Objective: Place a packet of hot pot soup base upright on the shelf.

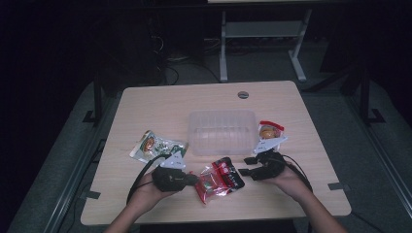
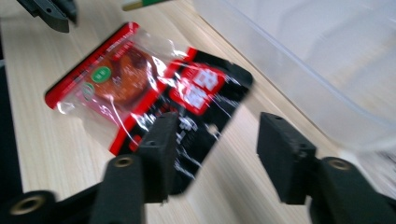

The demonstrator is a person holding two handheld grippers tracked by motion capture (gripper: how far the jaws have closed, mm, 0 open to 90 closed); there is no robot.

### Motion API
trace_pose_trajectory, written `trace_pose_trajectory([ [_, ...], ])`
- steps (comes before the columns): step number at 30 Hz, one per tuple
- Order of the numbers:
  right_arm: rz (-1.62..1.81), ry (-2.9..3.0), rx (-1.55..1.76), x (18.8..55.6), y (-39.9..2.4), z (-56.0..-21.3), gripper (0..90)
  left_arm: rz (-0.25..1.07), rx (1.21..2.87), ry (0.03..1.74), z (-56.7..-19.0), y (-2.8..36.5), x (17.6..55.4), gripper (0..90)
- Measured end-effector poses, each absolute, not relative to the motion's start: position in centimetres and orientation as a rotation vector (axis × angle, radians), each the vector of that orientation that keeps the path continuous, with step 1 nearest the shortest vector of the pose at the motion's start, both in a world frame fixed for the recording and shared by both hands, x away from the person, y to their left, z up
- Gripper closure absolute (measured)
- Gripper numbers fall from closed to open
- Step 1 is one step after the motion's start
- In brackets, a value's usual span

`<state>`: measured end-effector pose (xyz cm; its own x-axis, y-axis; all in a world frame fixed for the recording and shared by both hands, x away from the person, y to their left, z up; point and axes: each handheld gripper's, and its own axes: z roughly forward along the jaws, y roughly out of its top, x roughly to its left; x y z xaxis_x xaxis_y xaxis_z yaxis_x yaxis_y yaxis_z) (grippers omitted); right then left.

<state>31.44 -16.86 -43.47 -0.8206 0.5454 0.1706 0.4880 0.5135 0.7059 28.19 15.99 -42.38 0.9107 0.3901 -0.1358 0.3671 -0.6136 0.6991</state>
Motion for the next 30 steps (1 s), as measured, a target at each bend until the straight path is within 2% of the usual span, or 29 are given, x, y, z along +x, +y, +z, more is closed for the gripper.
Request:
trace_pose_trajectory([
  [1,1.202,2.662,0.942,31.2,-17.4,-43.7,40.8,0.036,2.302,0.538,-42.5,15.6,28.2,89.5],
  [8,1.192,2.672,0.961,30.9,-17.7,-43.9,33.5,0.017,2.355,0.553,-43.9,15.0,28.0,89.6],
  [20,1.183,2.695,0.921,30.8,-16.9,-43.9,30.3,0.068,2.406,0.547,-44.6,15.0,28.2,89.5],
  [30,1.214,2.73,0.935,30.7,-16.7,-44.1,23.1,0.065,2.431,0.561,-44.9,15.5,28.6,89.6],
])
